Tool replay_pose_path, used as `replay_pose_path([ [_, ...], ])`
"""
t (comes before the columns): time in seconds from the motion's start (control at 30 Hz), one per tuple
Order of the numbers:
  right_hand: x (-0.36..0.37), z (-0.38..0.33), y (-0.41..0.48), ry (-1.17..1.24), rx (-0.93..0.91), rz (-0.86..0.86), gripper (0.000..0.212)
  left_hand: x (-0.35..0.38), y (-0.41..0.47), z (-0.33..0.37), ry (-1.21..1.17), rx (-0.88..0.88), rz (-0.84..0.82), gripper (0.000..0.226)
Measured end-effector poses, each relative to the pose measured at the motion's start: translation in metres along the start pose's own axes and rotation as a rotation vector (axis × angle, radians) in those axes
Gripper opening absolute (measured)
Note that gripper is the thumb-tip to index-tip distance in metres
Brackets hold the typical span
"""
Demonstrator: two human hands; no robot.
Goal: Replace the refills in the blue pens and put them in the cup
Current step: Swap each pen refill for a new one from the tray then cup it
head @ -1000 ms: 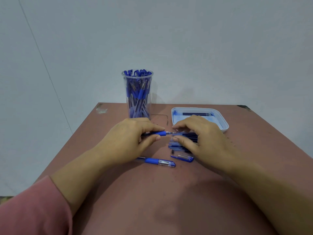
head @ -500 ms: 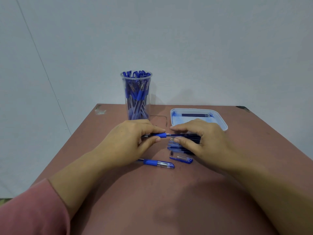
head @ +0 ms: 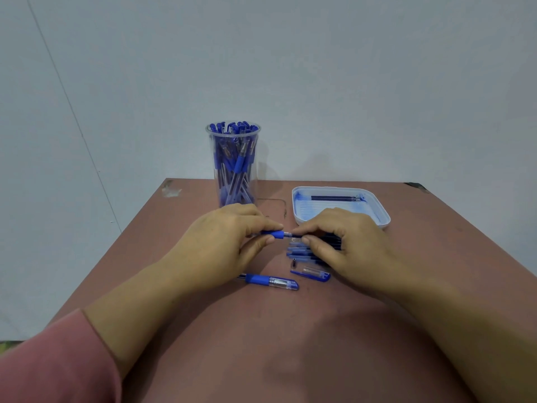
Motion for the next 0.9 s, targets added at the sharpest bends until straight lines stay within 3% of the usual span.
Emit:
replay_pose_path([
  [0.43,-0.011,0.020,0.002,0.016,0.114,0.019,0.022,-0.002,-0.004,-0.012,0.003,-0.105,0.060,0.024],
  [0.9,-0.006,0.042,0.003,-0.217,0.147,-0.016,0.013,-0.001,-0.004,-0.012,-0.026,-0.122,0.033,0.026],
])
Point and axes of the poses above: each hand's wrist, its own y-axis towards the middle knuckle, its own x-axis out of the palm, z = x × y, the point moved 3 cm from there along y, towards the middle knuckle, and after that the axes turned 15 degrees about x, right-handed, at the moved point
